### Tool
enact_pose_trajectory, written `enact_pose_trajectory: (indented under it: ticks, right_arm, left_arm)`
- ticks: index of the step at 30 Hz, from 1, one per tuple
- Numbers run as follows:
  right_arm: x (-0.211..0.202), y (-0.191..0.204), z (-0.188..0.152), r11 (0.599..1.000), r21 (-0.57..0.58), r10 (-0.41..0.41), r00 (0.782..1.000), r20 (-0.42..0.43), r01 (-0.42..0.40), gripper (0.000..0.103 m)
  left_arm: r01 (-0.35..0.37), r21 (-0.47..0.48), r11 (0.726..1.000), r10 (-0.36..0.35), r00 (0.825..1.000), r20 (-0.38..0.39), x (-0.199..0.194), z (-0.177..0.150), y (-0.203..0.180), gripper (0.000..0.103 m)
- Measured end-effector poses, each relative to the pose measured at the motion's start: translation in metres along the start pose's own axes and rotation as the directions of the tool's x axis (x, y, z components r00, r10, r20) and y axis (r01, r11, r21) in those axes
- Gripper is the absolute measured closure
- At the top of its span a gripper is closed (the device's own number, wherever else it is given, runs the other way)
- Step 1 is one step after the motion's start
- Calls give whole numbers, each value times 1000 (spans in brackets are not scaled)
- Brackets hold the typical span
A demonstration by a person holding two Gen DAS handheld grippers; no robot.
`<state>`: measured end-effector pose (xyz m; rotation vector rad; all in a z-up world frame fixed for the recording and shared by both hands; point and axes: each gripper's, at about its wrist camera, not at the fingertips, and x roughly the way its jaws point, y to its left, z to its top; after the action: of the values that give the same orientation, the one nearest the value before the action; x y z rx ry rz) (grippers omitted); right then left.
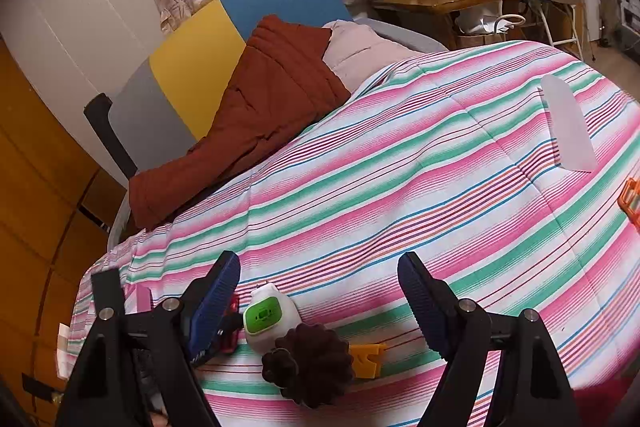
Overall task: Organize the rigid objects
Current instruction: 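Move the left gripper to the red cylinder and grasp it, then carry the red cylinder over the tray while the right gripper grasps the white green-faced bottle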
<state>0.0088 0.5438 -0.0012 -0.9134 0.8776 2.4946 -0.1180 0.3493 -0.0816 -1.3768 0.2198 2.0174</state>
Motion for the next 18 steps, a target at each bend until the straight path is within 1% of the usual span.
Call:
enact_pose_trajectory:
  ticks: [2,4,8,10,13,18]
  right_arm:
    - [2,-1,0,1000,1,3,1000,-12,-3,21]
    - [5,-1,-1,1000,1,3,1000,-23,-3,21]
    - [9,0,-1,1000,-9,-15,999,-36,15,21]
    - [11,-1,-1,1000,-12,-16,999,-47,16,21]
    - [12,2,-3,999,-31,-30,998,-53,28,21]
    - [15,10,-7,995,-87,-53,997,-59,47,21]
  left_arm:
    - [-18,31,999,17,1000,14,-3,-7,-2,77]
    - [-37,39,999,36,999,24,-9,-14,-3,77]
    - [-73,88,993,70,997,39,-14,-25,-11,77]
    - [-71,97,993,65,996,60,-22,-30,-14,77]
    - [-99,104,990,84,987,136,-46,-41,-16,77]
    - [-126,107,986,100,971,219,-78,-54,-14,77]
